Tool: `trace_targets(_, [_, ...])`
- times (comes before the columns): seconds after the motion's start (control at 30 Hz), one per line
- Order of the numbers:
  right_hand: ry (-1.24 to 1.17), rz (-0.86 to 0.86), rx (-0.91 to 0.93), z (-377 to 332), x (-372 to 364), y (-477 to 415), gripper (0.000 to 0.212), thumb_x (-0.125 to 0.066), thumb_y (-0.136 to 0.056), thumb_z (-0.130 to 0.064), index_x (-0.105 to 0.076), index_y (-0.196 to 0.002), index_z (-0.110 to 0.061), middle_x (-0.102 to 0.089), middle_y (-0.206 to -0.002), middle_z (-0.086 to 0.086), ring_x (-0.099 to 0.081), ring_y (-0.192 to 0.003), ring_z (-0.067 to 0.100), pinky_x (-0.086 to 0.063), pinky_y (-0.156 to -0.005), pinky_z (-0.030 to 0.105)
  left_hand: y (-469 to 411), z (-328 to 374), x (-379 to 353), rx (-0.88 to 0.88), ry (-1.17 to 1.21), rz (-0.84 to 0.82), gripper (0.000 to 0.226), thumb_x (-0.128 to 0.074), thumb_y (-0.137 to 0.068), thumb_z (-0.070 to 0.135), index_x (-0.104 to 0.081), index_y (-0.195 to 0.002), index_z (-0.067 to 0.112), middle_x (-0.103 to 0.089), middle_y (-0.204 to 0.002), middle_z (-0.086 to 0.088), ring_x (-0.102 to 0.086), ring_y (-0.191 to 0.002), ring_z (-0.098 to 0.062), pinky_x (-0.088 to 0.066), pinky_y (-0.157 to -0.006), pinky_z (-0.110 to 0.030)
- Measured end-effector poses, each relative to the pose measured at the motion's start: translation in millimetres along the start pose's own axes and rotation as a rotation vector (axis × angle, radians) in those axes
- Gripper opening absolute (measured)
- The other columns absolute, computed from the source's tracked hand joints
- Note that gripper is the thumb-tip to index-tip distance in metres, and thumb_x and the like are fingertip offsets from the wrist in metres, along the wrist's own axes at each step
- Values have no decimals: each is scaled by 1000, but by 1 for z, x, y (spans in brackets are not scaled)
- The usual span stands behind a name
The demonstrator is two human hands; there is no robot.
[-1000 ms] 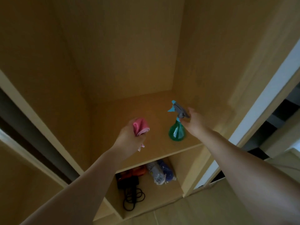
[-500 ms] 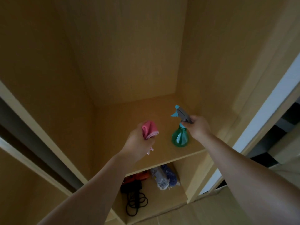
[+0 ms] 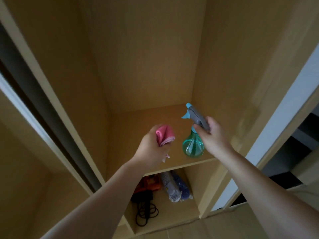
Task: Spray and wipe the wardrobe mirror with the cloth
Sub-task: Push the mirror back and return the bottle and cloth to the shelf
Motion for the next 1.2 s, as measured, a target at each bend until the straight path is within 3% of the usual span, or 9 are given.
trace_targets(0.17, [-79, -15, 95, -47, -1, 41, 9, -65, -90, -25, -59, -94, -30, -67, -84, -6, -64, -76, 14, -49, -67, 32, 36, 11, 21, -73, 14, 29, 49, -68, -83, 6, -50, -122, 30, -64, -90, 6, -68, -62, -2, -51, -48, -14])
trace_targets(0.37, [-107, -53, 168, -100, -29, 101, 11, -68, -88, -22, -61, -90, -31, -69, -85, -6, -65, -79, 12, -48, -67, 23, 97, 7, 77, -124, 3, 68, 52, -69, -82, 8, -48, -117, 39, -63, -95, 7, -67, -68, 3, -50, -50, -11])
trace_targets(0.43, [-84, -61, 217, -124, -47, 123, 16, -69, -87, -19, -61, -87, -33, -69, -83, -8, -64, -75, 8, -45, -62, 15, 122, 0, 104, -127, -27, 91, 52, -70, -82, 11, -50, -124, 34, -63, -98, 9, -65, -72, 6, -49, -51, -9])
trace_targets(0.5, [-59, -81, 247, -148, -70, 147, 18, -70, -87, -19, -60, -89, -34, -69, -84, -6, -64, -74, 8, -47, -62, 17, 150, -9, 136, -115, -50, 108, 53, -70, -82, 11, -49, -126, 32, -63, -98, 8, -65, -72, 7, -49, -52, -8])
trace_targets(0.63, [-79, -124, 235, -191, -123, 196, 13, -68, -89, -18, -62, -93, -29, -68, -90, -6, -63, -78, 6, -48, -65, 16, 211, -28, 206, -95, -53, 154, 47, -66, -81, 7, -50, -117, 33, -67, -88, 2, -70, -61, -7, -55, -49, -21])
trace_targets(0.73, [-97, -172, 189, -220, -164, 234, 10, -66, -90, -15, -64, -100, -14, -69, -97, 5, -66, -90, 19, -54, -82, 35, 257, -45, 257, -75, -58, 182, 45, -64, -83, 3, -52, -117, 30, -69, -85, -3, -71, -57, -14, -56, -48, -25])
trace_targets(0.83, [-114, -217, 158, -245, -200, 268, 14, -65, -91, -14, -64, -104, -9, -69, -99, 9, -66, -94, 26, -52, -88, 51, 295, -60, 301, -69, -82, 226, 46, -67, -83, 7, -52, -123, 23, -68, -89, 0, -71, -59, -11, -55, -48, -21])
trace_targets(1.07, [-87, -305, 189, -275, -263, 301, 9, -65, -90, -19, -65, -97, -13, -69, -91, 3, -66, -87, 17, -54, -80, 35, 335, -91, 357, -19, -73, 320, 43, -67, -85, 8, -52, -123, 22, -67, -87, 2, -70, -56, -12, -55, -47, -21])
trace_targets(1.2, [-84, -354, 205, -265, -297, 294, 7, -67, -89, -20, -66, -94, -15, -70, -88, 5, -66, -84, 21, -54, -77, 41, 335, -119, 366, 21, -82, 376, 48, -67, -86, 9, -50, -128, 22, -65, -90, 6, -68, -59, -1, -51, -46, -14])
Point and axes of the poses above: each hand's wrist, its own y-axis away from the middle knuckle, its own x-axis out of the back of the hand, z = x × y, the point moved 7 cm from there along -y, towards the middle knuckle
